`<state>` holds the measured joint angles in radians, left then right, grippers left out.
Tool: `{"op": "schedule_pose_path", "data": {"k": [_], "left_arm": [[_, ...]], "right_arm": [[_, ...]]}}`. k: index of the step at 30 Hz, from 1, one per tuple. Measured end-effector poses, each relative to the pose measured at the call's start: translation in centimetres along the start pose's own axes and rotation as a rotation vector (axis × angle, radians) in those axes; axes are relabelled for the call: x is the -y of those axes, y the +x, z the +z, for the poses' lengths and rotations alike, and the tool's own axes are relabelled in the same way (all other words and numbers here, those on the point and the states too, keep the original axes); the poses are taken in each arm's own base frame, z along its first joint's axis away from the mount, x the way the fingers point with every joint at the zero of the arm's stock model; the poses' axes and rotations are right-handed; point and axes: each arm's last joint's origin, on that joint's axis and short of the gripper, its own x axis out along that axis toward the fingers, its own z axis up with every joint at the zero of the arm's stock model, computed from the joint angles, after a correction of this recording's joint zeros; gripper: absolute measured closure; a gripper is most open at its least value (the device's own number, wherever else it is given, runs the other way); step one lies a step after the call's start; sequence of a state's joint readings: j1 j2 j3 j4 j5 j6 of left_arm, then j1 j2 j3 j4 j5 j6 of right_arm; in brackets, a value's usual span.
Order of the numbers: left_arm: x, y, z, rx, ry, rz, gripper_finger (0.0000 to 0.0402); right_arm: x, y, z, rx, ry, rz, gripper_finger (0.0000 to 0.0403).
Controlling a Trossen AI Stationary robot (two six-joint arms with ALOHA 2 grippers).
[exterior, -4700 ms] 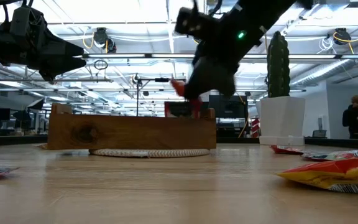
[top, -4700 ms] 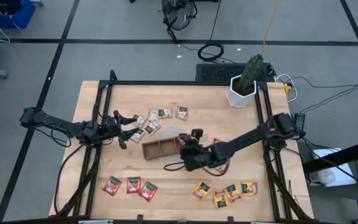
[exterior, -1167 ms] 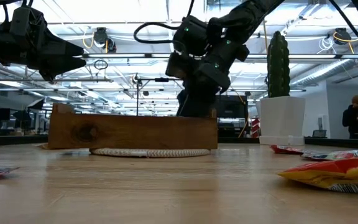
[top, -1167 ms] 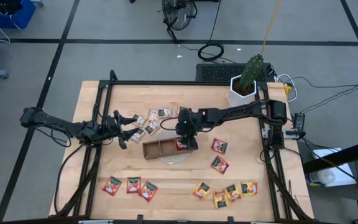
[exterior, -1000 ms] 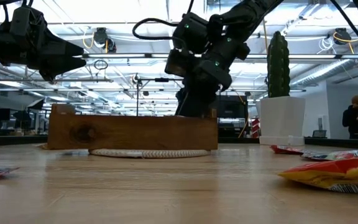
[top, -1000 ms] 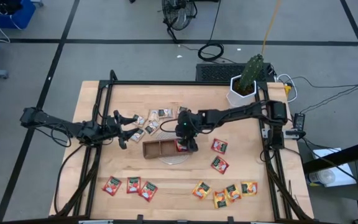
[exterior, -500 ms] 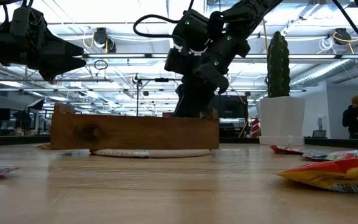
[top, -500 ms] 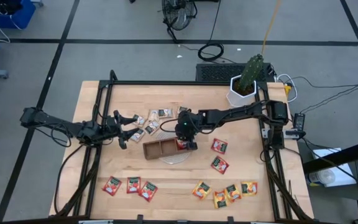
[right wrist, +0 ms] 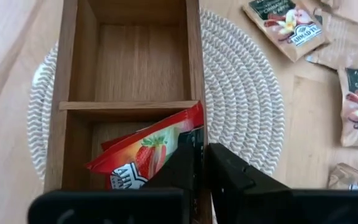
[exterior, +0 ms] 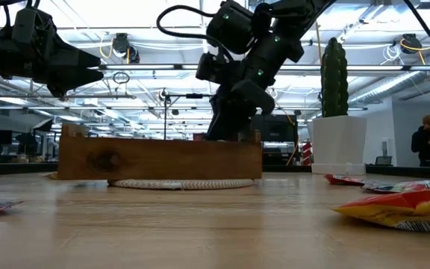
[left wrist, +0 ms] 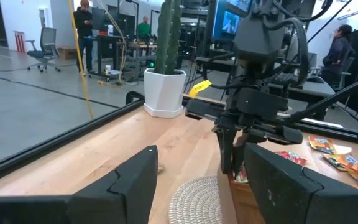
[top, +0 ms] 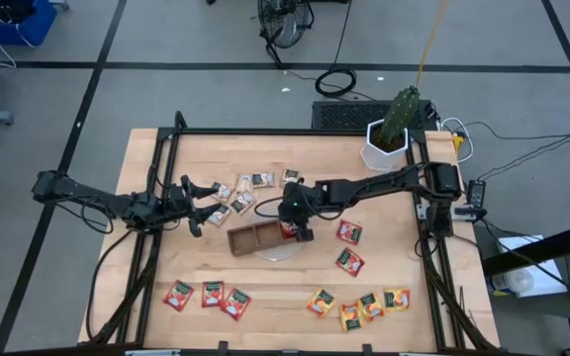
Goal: Pick & Place Tea
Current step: Put the red tea bag into the right section of the wood organizer
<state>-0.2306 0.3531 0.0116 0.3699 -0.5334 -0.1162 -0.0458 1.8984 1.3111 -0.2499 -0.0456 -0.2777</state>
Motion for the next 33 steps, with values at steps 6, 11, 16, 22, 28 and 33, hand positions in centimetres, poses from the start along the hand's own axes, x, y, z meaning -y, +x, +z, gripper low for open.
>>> {"op": "schedule_pose_path", "data": {"k": [6, 11, 16, 22, 28, 33], "left_arm": [[0.0, 0.0, 0.01, 0.001, 0.0, 0.0, 0.0162], [0.0, 0.0, 0.0, 0.0, 0.0, 0.0, 0.0162], [-0.01, 0.0, -0.01, 0.0, 0.0, 0.0, 0.0162], [0.0, 0.0, 0.01, 0.0, 0.0, 0.0, 0.0162], [0.0, 0.0, 0.0, 0.0, 0.0, 0.0, 0.0162], [0.0, 0.0, 0.0, 0.0, 0.0, 0.0, 0.0162]], "right_arm": [[-0.25, -0.84, 0.55, 0.026, -0.002, -0.023, 0.0377], [-0.01, -0.92, 0.51, 0.026, 0.025, -0.027, 0.0382], [0.09, -0.93, 0.44, 0.022, 0.028, -0.027, 0.0376], [0.08, -0.93, 0.44, 0.022, 0.049, -0.025, 0.0367], [0.08, -0.92, 0.43, 0.022, 0.055, -0.024, 0.0368], [0.08, -0.92, 0.43, 0.022, 0.059, -0.024, 0.0353]]}}
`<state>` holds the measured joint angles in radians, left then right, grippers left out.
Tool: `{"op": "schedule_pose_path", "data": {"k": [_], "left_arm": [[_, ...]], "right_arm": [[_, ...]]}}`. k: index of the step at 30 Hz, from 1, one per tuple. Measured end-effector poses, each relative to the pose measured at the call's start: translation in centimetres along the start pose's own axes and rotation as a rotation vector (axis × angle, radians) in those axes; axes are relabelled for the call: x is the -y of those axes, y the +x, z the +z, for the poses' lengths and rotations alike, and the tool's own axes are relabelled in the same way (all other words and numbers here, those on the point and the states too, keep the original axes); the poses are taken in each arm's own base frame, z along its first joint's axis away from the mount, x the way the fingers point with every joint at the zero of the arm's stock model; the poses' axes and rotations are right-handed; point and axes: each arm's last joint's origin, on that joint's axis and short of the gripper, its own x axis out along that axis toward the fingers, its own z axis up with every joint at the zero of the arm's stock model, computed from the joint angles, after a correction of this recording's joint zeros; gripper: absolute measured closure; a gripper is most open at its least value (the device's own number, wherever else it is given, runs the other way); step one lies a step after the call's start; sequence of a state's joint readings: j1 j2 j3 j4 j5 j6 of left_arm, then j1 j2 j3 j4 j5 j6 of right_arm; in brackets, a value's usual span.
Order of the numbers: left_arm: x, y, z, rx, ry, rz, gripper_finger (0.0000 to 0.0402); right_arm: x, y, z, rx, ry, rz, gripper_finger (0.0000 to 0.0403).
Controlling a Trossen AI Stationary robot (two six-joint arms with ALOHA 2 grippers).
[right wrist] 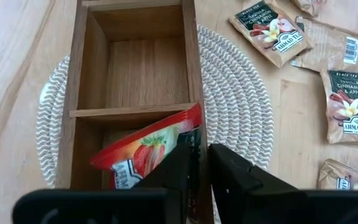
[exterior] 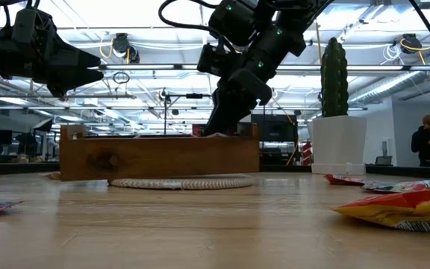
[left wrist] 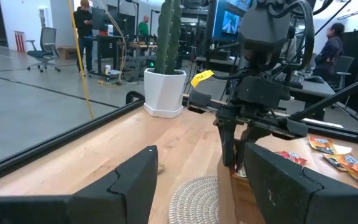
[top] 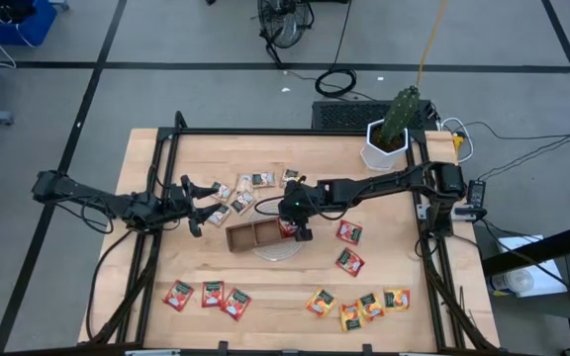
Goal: Pick & Place Tea
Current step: Put the red tea bag into the right section of the wood organizer
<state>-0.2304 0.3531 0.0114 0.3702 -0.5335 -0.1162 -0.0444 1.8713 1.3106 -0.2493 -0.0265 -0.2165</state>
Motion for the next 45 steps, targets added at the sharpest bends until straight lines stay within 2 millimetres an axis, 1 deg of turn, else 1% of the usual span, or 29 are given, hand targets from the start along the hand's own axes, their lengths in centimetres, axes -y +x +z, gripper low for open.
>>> {"op": "schedule_pose_path", "data": {"k": [3, 10, 12, 15, 20, 27, 33, 37, 39, 45], "left_arm": [[0.0, 0.0, 0.0, 0.0, 0.0, 0.0, 0.0162], [0.0, 0.0, 0.0, 0.0, 0.0, 0.0, 0.0162], [0.0, 0.0, 0.0, 0.0, 0.0, 0.0, 0.0162], [0.0, 0.0, 0.0, 0.0, 0.0, 0.0, 0.0162], [0.0, 0.0, 0.0, 0.0, 0.0, 0.0, 0.0162], [0.0, 0.0, 0.0, 0.0, 0.0, 0.0, 0.0162], [0.0, 0.0, 0.0, 0.0, 0.0, 0.0, 0.0162], [0.0, 0.0, 0.0, 0.0, 0.0, 0.0, 0.0163], [0.0, 0.0, 0.0, 0.0, 0.0, 0.0, 0.0162], [0.0, 0.0, 0.0, 0.0, 0.0, 0.0, 0.0162]], "right_arm": [[0.1, 0.0, 0.0, -0.003, 0.032, 0.001, 0.0337], [0.3, 0.0, -0.1, -0.007, 0.063, -0.003, 0.0268], [0.3, 0.0, -0.2, -0.009, 0.062, -0.001, 0.0258], [0.2, 0.0, -0.1, -0.008, 0.057, 0.006, 0.0254], [0.1, 0.0, -0.1, 0.001, 0.055, 0.053, 0.0279], [0.0, 1.2, -0.5, -0.014, 0.051, 0.053, 0.0329], [0.1, 1.0, -0.3, -0.002, 0.024, 0.049, 0.036], [0.0, 0.9, -0.3, -0.003, 0.02, 0.05, 0.0394], [0.1, 0.9, -0.4, -0.007, 0.012, 0.042, 0.0399], [-0.4, 0.6, -0.1, -0.018, -0.056, -0.053, 0.0402]]}}
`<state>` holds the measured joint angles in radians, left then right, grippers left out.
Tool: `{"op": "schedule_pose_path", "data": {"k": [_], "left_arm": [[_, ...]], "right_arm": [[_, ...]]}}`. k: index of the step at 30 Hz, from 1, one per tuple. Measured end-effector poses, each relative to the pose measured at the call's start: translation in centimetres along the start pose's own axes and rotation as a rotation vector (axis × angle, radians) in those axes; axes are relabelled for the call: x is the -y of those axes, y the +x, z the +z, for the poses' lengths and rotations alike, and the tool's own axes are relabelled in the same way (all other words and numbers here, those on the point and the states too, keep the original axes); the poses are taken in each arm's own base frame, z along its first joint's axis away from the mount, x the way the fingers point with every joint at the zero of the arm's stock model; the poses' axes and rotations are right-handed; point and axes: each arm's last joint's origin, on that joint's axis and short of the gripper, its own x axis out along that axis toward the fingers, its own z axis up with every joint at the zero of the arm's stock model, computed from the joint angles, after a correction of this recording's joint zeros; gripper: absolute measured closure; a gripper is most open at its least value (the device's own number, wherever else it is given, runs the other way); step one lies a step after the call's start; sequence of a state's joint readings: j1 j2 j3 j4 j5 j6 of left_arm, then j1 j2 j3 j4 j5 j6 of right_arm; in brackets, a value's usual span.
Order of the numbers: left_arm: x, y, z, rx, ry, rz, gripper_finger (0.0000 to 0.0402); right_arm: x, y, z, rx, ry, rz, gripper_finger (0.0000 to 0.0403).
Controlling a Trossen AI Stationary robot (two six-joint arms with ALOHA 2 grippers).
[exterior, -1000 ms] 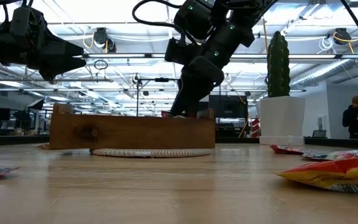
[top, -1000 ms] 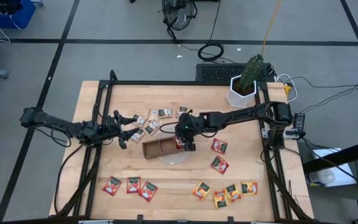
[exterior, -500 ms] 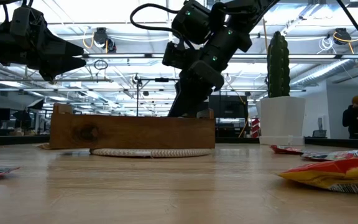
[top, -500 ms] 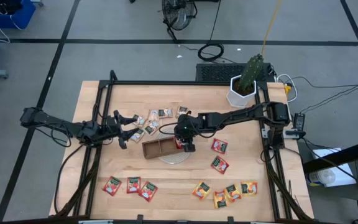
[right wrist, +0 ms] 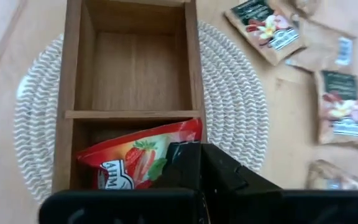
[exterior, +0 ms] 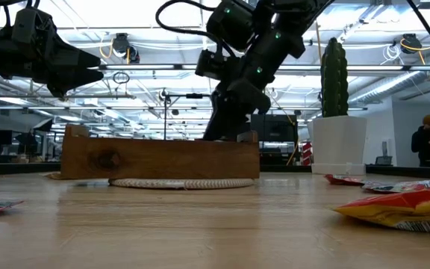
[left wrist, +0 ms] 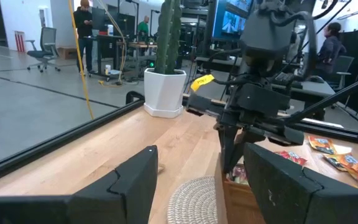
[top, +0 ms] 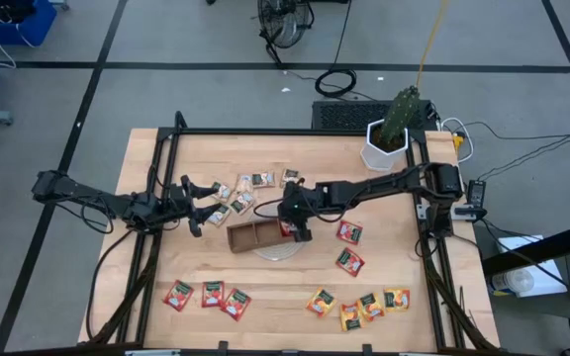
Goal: Pick & Place Tea
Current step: Put the red tea bag into the right section of the wood organizer
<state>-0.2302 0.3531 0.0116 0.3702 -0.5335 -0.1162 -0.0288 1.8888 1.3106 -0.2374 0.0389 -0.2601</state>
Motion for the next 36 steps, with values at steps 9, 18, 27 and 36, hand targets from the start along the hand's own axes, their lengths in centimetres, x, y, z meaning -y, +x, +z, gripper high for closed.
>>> {"op": "schedule_pose_path", "data": {"k": [9, 18, 27, 36], "left_arm": [[0.0, 0.0, 0.0, 0.0, 0.0, -0.001, 0.0163], [0.0, 0.0, 0.0, 0.0, 0.0, 0.0, 0.0162], [0.0, 0.0, 0.0, 0.0, 0.0, 0.0, 0.0163], [0.0, 0.0, 0.0, 0.0, 0.0, 0.0, 0.0162]], "right_arm": [[-1.4, -1.2, 1.4, 0.068, -0.056, -0.082, 0.0403], [-4.8, -1.7, 2.0, 0.019, -0.102, -0.33, 0.0403], [-6.8, -1.0, 1.8, 0.008, -0.088, -0.382, 0.0403], [-6.6, -0.5, 1.5, -0.024, -0.084, -0.474, 0.0403]]}}
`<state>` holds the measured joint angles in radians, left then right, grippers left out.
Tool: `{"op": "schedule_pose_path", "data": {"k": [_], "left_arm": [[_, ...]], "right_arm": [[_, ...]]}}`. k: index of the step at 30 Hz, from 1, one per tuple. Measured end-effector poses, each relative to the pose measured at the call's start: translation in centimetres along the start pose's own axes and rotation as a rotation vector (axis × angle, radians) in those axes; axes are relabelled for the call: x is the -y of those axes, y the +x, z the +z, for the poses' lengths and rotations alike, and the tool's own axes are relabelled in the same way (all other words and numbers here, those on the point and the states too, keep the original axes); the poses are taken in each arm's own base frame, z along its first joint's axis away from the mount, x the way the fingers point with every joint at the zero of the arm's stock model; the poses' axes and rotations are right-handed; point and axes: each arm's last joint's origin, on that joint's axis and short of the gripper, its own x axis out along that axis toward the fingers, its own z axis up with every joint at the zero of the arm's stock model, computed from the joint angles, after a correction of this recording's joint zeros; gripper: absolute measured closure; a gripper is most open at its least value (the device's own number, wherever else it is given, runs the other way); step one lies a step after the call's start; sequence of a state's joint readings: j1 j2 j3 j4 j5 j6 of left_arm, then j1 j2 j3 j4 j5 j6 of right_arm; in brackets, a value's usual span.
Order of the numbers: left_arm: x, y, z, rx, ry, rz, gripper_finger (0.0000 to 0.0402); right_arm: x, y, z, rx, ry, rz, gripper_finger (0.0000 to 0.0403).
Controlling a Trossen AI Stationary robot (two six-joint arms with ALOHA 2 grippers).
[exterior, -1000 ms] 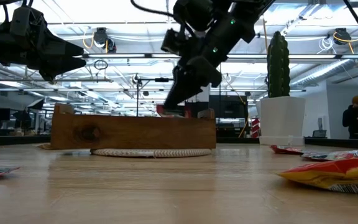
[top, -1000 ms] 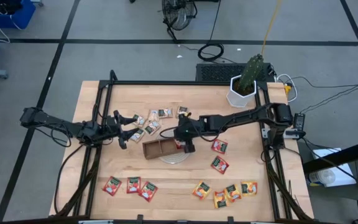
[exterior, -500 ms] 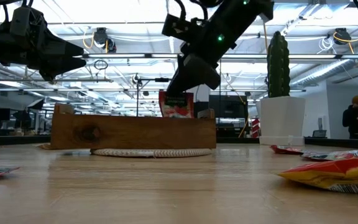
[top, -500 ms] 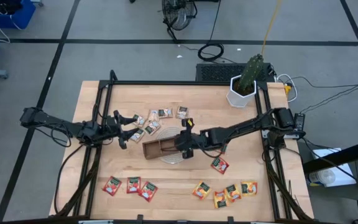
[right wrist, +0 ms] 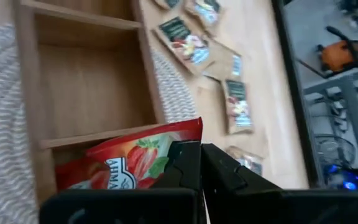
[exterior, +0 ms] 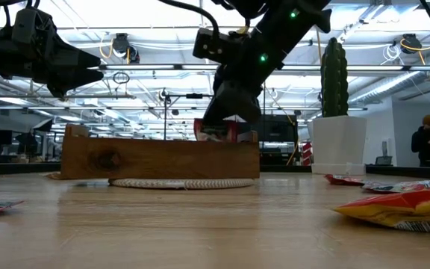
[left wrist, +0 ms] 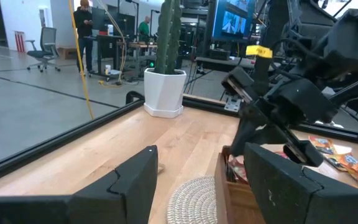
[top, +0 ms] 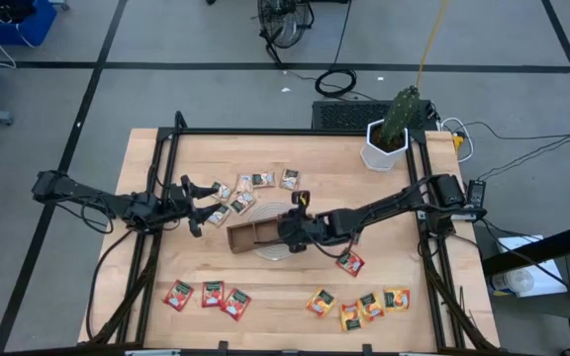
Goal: Pick & Place Tea
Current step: Put the red tea bag into the right section of the wood organizer
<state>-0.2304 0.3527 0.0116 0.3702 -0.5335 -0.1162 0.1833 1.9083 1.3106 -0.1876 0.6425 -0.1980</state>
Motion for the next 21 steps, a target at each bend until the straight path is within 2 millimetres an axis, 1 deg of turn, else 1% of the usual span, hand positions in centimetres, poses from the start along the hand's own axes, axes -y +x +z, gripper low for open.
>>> {"op": "schedule_pose_path", "data": {"k": [3, 9, 12, 15, 19, 21], "left_arm": [[0.0, 0.0, -0.02, -0.001, 0.001, 0.0, 0.0162], [0.0, 0.0, 0.0, -0.001, 0.0, 0.0, 0.0162], [0.0, 0.0, -0.02, -0.001, 0.0, 0.0, 0.0162], [0.0, 0.0, -0.01, -0.001, 0.0, 0.0, 0.0162], [0.0, 0.0, -0.02, -0.001, 0.0, 0.0, 0.0162], [0.0, 0.0, -0.01, 0.0, 0.0, 0.0, 0.0162]], "right_arm": [[0.08, -0.05, 0.1, 0.003, -0.006, -0.041, 0.0403], [0.15, 0.01, 0.08, 0.002, 0.017, -0.039, 0.0403], [0.14, 0.02, 0.08, 0.002, 0.013, -0.035, 0.0392], [0.14, 0.02, 0.08, 0.002, 0.012, -0.035, 0.0358], [0.18, 0.01, 0.09, 0.001, 0.012, -0.049, 0.0291], [0.32, 0.0, 0.13, -0.001, 0.012, -0.091, 0.0261]]}}
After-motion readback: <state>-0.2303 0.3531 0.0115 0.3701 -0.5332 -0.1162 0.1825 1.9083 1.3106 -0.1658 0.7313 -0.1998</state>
